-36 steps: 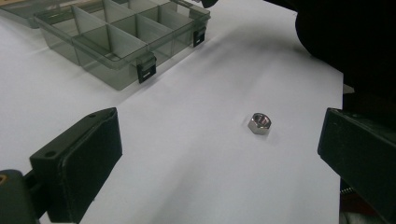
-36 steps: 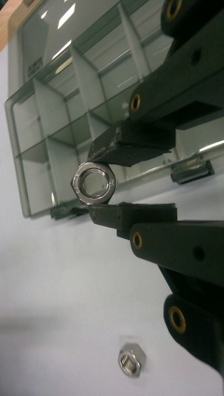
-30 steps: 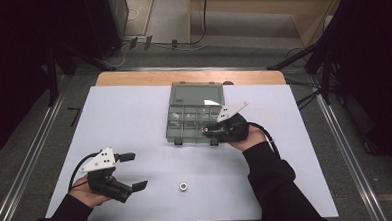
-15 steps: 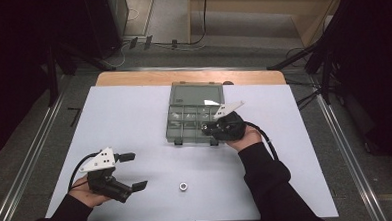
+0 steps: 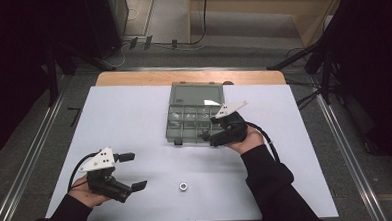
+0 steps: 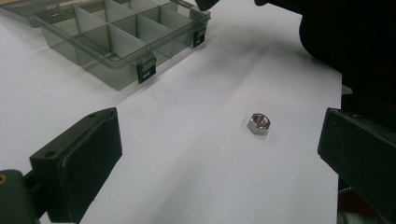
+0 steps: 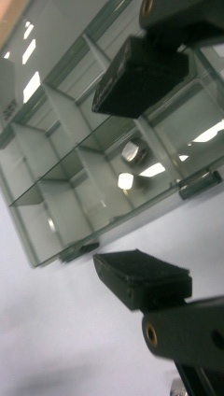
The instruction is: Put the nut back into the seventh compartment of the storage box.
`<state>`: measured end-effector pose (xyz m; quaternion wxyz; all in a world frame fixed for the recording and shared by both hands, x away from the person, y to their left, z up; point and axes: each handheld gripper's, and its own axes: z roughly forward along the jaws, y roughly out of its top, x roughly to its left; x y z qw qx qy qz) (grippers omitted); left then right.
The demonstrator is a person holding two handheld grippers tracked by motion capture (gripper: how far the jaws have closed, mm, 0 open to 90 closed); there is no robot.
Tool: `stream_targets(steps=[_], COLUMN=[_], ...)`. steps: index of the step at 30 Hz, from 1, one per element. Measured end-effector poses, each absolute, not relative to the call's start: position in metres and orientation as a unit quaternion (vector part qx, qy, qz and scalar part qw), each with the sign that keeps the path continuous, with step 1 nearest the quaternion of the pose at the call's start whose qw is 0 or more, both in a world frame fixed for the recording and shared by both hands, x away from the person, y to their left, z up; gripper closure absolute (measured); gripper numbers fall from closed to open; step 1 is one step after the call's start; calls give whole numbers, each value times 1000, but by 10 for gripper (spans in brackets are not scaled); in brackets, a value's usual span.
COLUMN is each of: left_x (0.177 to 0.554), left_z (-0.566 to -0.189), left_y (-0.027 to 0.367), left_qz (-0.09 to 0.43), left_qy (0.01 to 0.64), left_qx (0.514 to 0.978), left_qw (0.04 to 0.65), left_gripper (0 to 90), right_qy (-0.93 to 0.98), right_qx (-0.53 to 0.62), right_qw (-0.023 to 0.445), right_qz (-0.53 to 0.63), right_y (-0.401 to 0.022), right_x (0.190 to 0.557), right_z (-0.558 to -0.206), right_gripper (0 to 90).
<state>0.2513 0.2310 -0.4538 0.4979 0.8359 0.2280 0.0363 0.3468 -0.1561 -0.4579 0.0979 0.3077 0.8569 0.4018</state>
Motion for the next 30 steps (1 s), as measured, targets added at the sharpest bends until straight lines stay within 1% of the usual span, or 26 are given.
stream_targets(steps=[1, 3, 9, 13, 20, 24, 30], left_x=[251, 252, 252, 252, 253, 253, 253], left_z=[-454, -454, -453, -453, -455, -455, -455], left_y=[231, 231, 232, 232, 232, 233, 232], left_qz=[36, 37, 36, 37, 38, 39, 37], left_qy=[228, 229, 231, 233, 239, 242, 240], left_qx=[836, 836, 834, 835, 837, 837, 835], left_qw=[498, 498, 500, 498, 490, 490, 494], left_gripper=[0, 0, 0, 0, 0, 0, 0], right_qy=[857, 848, 851, 855, 867, 867, 869], right_qx=[308, 310, 289, 275, 249, 241, 238], right_qw=[98, 100, 81, 77, 62, 49, 44], right_qz=[402, 418, 431, 434, 428, 434, 431], right_y=[-156, -155, -151, -145, -135, -130, -126], right_x=[347, 341, 327, 317, 302, 294, 286], right_z=[-458, -454, -448, -444, -445, -445, -448], right_gripper=[234, 202, 199, 202, 216, 205, 195])
